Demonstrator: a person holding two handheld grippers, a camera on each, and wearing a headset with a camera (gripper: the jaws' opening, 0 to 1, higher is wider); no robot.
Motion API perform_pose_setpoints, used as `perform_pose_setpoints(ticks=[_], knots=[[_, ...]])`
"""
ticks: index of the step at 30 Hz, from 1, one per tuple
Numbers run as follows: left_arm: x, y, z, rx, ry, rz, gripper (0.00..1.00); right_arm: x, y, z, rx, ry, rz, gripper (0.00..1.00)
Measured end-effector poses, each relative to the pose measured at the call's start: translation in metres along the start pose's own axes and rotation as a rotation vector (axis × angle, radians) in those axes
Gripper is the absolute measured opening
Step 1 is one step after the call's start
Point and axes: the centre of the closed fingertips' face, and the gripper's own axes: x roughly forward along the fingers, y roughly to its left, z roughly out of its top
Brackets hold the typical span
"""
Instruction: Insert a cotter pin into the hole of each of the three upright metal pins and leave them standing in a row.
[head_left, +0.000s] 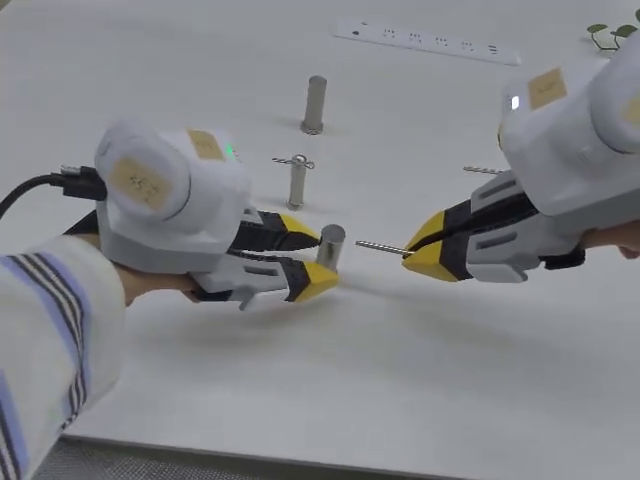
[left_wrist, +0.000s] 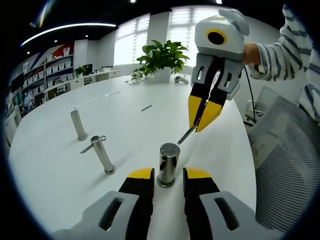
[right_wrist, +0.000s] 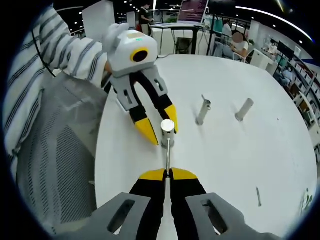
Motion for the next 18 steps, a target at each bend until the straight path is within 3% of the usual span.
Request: perform_pose_setpoints(ticks=[18], knots=[[0.0066,0.0017,0.0048,0.048,-0.019,-0.006,0.12,0.0046,-0.0022,0.0055,-0.023,0.012,0.009,0.03]])
